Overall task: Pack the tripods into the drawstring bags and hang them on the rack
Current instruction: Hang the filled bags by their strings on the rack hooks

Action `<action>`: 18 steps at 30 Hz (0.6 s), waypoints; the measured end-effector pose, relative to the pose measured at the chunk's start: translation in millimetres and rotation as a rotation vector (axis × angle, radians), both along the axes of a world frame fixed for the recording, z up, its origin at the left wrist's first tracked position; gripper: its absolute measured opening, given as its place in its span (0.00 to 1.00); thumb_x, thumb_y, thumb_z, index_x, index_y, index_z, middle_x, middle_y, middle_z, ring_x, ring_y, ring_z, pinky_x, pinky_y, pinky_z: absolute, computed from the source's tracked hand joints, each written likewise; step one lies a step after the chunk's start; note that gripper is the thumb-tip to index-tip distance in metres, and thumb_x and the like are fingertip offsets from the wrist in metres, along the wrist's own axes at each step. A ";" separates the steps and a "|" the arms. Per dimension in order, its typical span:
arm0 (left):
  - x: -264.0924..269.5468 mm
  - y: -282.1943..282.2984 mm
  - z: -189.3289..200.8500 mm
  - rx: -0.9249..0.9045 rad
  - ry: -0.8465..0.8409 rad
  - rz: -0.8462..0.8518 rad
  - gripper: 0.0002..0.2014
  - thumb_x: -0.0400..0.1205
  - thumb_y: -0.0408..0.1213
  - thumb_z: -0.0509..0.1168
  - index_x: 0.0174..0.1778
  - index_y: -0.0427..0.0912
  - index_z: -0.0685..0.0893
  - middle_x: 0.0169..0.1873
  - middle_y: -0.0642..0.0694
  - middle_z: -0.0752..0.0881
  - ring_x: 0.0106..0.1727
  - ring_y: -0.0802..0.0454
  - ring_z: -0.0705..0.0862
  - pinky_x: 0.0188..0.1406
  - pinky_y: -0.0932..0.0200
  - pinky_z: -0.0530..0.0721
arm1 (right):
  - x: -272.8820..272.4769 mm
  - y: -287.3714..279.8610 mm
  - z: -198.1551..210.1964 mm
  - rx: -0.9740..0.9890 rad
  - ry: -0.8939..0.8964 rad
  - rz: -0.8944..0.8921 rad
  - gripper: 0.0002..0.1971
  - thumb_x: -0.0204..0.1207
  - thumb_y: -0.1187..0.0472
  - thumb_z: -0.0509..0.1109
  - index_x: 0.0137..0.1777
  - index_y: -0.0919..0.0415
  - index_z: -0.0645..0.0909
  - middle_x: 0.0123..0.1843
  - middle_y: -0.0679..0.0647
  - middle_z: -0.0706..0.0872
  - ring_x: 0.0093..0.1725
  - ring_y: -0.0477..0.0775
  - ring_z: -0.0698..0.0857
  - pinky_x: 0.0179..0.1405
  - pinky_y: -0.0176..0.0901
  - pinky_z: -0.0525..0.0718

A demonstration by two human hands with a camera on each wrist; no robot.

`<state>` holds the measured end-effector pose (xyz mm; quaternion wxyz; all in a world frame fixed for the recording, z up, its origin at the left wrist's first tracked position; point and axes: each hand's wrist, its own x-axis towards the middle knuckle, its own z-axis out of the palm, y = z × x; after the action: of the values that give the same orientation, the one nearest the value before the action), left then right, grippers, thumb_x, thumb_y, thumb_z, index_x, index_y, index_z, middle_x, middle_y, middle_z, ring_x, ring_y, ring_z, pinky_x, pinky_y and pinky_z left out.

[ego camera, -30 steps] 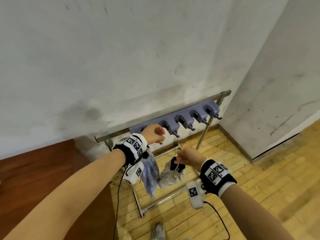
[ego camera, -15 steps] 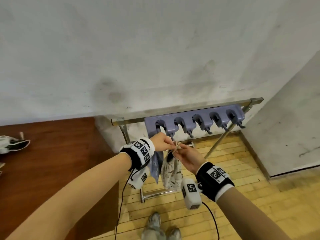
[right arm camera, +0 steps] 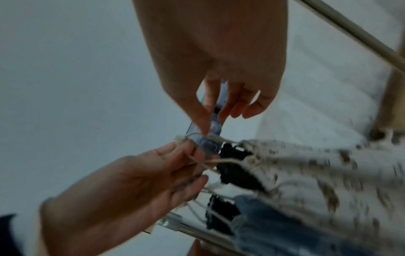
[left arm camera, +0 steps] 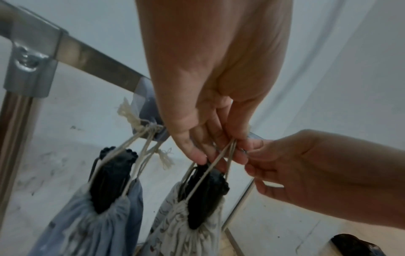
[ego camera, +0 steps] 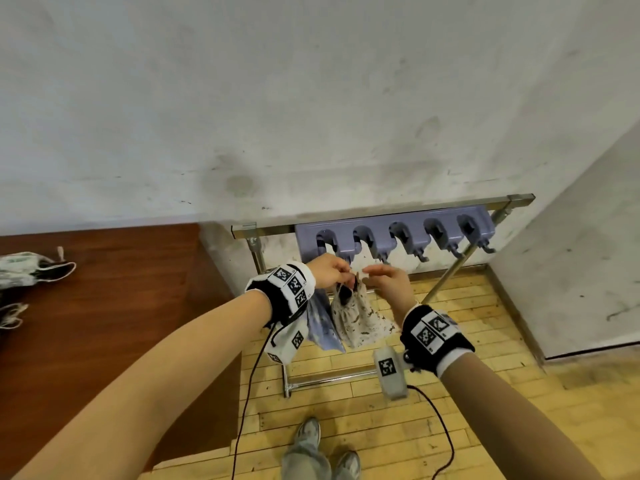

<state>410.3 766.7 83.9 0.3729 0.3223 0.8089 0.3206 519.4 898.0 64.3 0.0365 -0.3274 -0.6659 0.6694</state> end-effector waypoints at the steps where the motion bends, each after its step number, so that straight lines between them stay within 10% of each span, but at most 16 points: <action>1: -0.5 1.4 4.6 0.005 0.001 -0.004 0.11 0.84 0.34 0.63 0.49 0.30 0.87 0.39 0.44 0.84 0.36 0.55 0.77 0.40 0.65 0.76 | -4.6 4.8 0.4 0.081 0.015 0.067 0.13 0.72 0.74 0.72 0.54 0.61 0.84 0.49 0.58 0.86 0.48 0.55 0.83 0.44 0.40 0.79; 7: 0.3 4.6 10.5 0.016 -0.072 -0.044 0.08 0.85 0.33 0.61 0.46 0.37 0.85 0.39 0.48 0.84 0.48 0.52 0.80 0.54 0.57 0.79 | -13.4 10.1 -7.3 0.410 0.077 0.449 0.11 0.81 0.70 0.65 0.61 0.66 0.82 0.51 0.55 0.87 0.48 0.50 0.83 0.43 0.25 0.79; 12: 2.2 12.0 5.8 -0.061 0.083 0.097 0.10 0.84 0.31 0.59 0.39 0.38 0.84 0.38 0.43 0.86 0.45 0.48 0.83 0.58 0.51 0.82 | -18.9 20.1 -5.2 0.581 -0.014 0.493 0.05 0.81 0.61 0.68 0.47 0.60 0.84 0.45 0.49 0.82 0.48 0.52 0.81 0.52 0.46 0.79; 18: 7.6 24.9 -4.4 -0.151 0.216 0.300 0.14 0.83 0.25 0.55 0.32 0.42 0.74 0.35 0.43 0.80 0.43 0.45 0.78 0.43 0.54 0.75 | -30.9 11.4 -17.6 0.618 -0.114 0.443 0.10 0.85 0.63 0.60 0.42 0.63 0.78 0.39 0.51 0.74 0.40 0.52 0.74 0.43 0.41 0.69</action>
<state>417.8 791.5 79.5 0.2551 0.2018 0.9048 0.2748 488.5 909.4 46.6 -0.0490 -0.1857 -0.8920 0.4093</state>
